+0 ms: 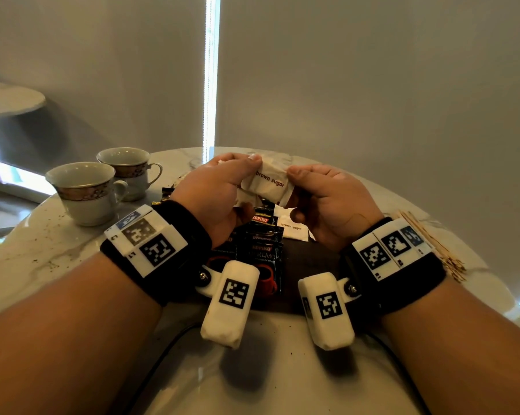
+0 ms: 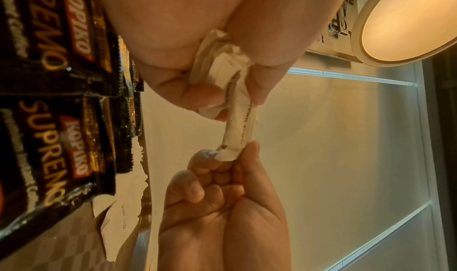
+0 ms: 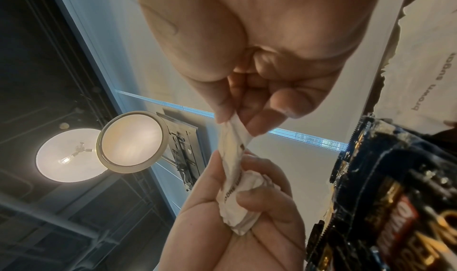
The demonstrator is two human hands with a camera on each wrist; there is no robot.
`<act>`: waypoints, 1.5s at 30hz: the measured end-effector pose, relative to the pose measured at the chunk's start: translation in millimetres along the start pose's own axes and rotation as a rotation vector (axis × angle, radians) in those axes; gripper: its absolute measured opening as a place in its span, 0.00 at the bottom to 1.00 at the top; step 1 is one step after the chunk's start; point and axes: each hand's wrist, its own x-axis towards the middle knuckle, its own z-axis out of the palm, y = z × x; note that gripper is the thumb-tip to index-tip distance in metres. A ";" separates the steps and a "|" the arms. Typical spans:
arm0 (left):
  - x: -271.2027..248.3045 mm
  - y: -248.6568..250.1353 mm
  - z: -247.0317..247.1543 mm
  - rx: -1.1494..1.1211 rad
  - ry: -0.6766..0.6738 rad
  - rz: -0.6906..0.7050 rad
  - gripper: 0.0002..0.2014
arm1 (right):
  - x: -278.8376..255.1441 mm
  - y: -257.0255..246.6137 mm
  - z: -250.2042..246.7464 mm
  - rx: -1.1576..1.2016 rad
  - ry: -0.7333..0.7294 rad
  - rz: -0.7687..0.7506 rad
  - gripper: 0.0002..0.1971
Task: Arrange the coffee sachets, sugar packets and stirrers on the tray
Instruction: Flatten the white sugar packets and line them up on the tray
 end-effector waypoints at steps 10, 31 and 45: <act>3.7 -1.0 -6.1 -0.074 0.036 -0.041 0.11 | 17.1 -2.9 -28.2 -0.059 0.237 0.049 0.06; 4.6 -1.3 -4.7 -0.116 0.040 -0.073 0.05 | 20.5 19.2 -58.1 -0.383 0.166 0.584 0.10; 5.3 -3.6 -4.0 -0.108 0.033 -0.083 0.06 | 22.3 17.9 -57.4 -0.484 0.091 0.492 0.06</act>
